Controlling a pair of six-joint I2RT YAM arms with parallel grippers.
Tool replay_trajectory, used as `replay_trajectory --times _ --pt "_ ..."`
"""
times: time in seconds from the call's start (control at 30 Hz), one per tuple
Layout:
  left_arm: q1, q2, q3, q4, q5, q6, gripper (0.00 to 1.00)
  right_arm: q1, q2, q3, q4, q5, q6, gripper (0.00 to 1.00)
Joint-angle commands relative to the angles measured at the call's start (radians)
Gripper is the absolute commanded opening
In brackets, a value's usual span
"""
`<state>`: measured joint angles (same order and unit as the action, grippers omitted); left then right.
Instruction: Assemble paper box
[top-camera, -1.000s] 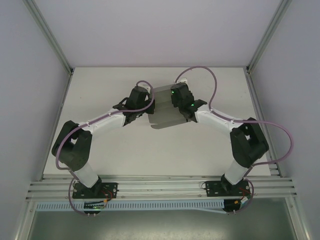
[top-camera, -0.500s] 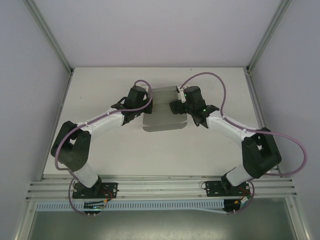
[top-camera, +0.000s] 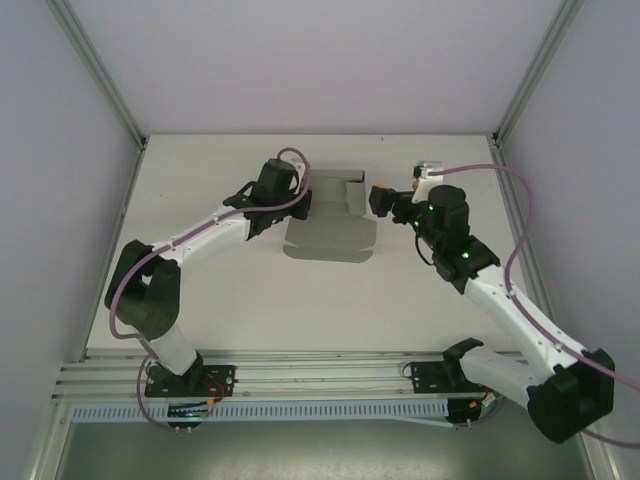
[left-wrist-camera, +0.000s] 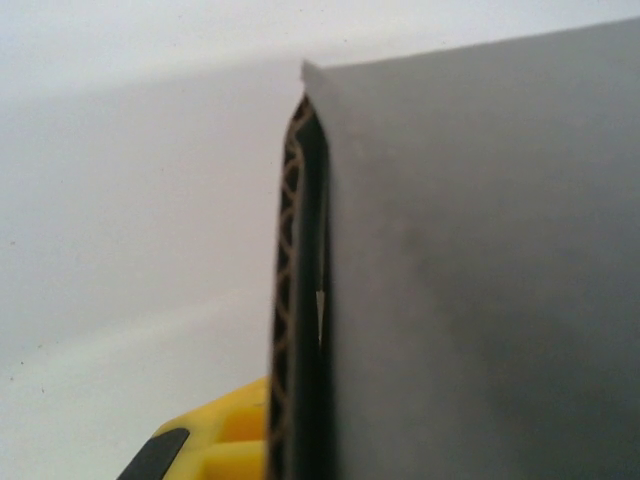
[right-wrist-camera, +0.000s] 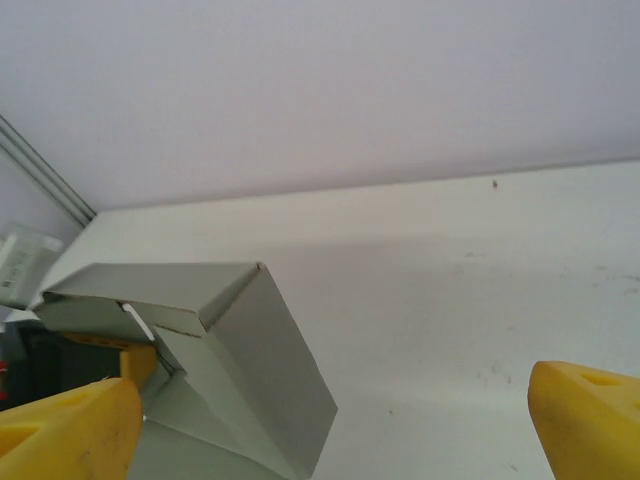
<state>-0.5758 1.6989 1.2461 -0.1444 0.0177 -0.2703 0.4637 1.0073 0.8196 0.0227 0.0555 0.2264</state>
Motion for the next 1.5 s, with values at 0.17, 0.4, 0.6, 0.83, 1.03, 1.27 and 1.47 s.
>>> replay_trajectory --times 0.17,0.4,0.6,0.83,1.03,1.27,1.47 --pt "0.004 0.056 0.081 -0.085 0.067 0.047 0.00 -0.051 0.130 0.007 -0.093 -0.270 -0.111 0.91" --pt "0.004 0.059 0.074 -0.086 0.078 0.045 0.00 -0.059 0.310 0.134 -0.106 -0.296 -0.179 0.72" --pt "0.004 0.049 0.063 -0.081 0.076 0.043 0.00 -0.059 0.446 0.221 -0.121 -0.351 -0.158 0.65" --pt "0.004 0.030 0.049 -0.076 0.049 0.035 0.00 -0.038 0.516 0.264 -0.180 -0.292 -0.144 0.46" --pt "0.002 0.019 0.055 -0.086 0.030 0.013 0.00 0.017 0.557 0.297 -0.212 0.060 -0.081 0.11" --pt "-0.008 0.019 0.063 -0.084 -0.003 -0.068 0.00 0.093 0.724 0.442 -0.329 0.578 0.035 0.00" --pt "-0.010 0.016 0.079 -0.101 -0.054 -0.133 0.00 0.076 0.833 0.540 -0.555 0.862 0.352 0.00"
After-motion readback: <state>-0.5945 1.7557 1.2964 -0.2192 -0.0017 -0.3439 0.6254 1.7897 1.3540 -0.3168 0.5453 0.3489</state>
